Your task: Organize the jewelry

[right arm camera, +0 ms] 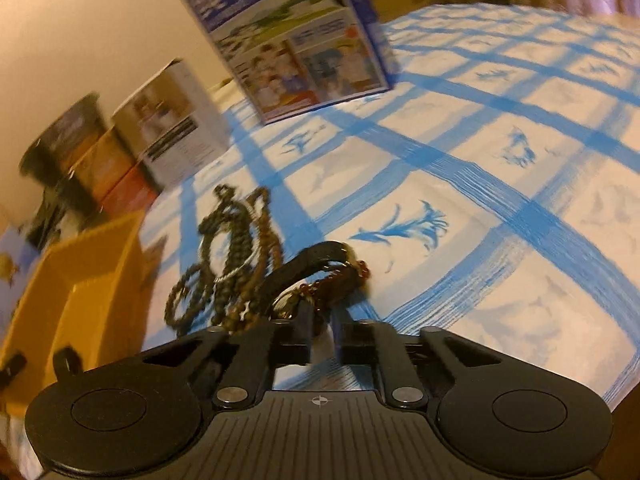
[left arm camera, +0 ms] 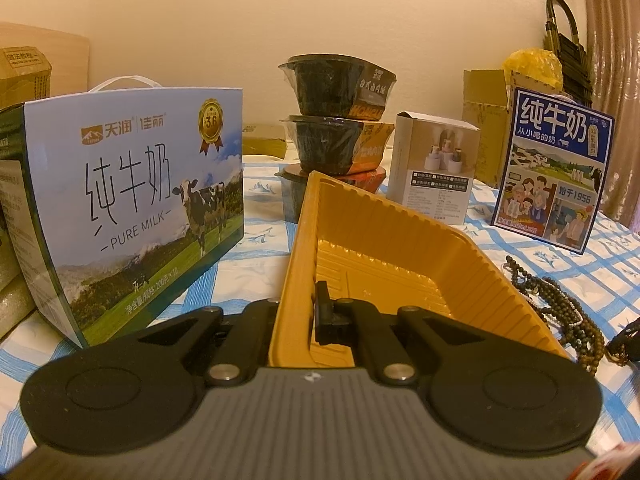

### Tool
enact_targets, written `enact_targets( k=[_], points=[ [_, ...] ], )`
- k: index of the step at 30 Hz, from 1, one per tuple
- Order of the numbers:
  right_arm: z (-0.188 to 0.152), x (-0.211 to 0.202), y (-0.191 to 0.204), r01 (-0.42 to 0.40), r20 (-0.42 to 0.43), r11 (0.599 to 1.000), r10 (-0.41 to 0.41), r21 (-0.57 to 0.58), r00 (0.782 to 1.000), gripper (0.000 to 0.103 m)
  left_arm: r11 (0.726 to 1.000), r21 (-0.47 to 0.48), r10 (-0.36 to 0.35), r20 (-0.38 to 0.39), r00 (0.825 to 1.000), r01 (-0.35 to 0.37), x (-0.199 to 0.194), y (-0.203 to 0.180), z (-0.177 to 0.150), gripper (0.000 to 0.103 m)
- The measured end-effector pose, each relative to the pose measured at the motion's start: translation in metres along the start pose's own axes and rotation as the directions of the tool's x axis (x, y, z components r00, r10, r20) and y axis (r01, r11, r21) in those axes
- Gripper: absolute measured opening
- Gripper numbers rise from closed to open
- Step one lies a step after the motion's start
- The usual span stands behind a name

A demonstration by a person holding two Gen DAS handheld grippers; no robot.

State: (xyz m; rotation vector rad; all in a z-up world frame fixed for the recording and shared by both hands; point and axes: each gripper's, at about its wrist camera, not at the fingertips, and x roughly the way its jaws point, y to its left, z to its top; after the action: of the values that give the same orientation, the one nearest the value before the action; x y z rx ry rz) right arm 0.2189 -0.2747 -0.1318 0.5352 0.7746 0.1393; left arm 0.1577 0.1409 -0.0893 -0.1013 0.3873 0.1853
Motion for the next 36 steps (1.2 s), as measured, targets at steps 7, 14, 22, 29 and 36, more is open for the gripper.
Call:
enact_targets(
  k=[7,14,22,29,36],
  points=[
    [0.004,-0.006,0.011,-0.028,-0.047,0.998,0.025,-0.064,0.999,0.004,1.0,0.003,-0.002,-0.002,1.0,0.002,0.0,0.0,0.0,0.003],
    [0.011,-0.04,0.025,-0.137,-0.054,0.988,0.134,-0.071,0.99,0.004,1.0,0.002,-0.001,-0.006,1.0,0.001,0.0,0.0,0.0,0.003],
    [0.028,-0.054,0.065,-0.289,-0.063,0.953,0.284,-0.094,0.957,0.004,1.0,-0.005,-0.001,-0.007,1.0,0.001,0.001,0.001,-0.001,0.003],
    [0.031,-0.039,0.115,-0.436,-0.115,0.892,0.424,-0.121,0.898,0.004,1.0,-0.006,-0.002,-0.006,1.0,0.002,0.001,0.001,0.0,0.003],
    [0.013,0.001,0.169,-0.514,-0.211,0.842,0.479,-0.166,0.852,0.004,1.0,-0.007,-0.002,-0.005,1.0,0.002,0.0,0.001,0.0,0.003]
  ],
)
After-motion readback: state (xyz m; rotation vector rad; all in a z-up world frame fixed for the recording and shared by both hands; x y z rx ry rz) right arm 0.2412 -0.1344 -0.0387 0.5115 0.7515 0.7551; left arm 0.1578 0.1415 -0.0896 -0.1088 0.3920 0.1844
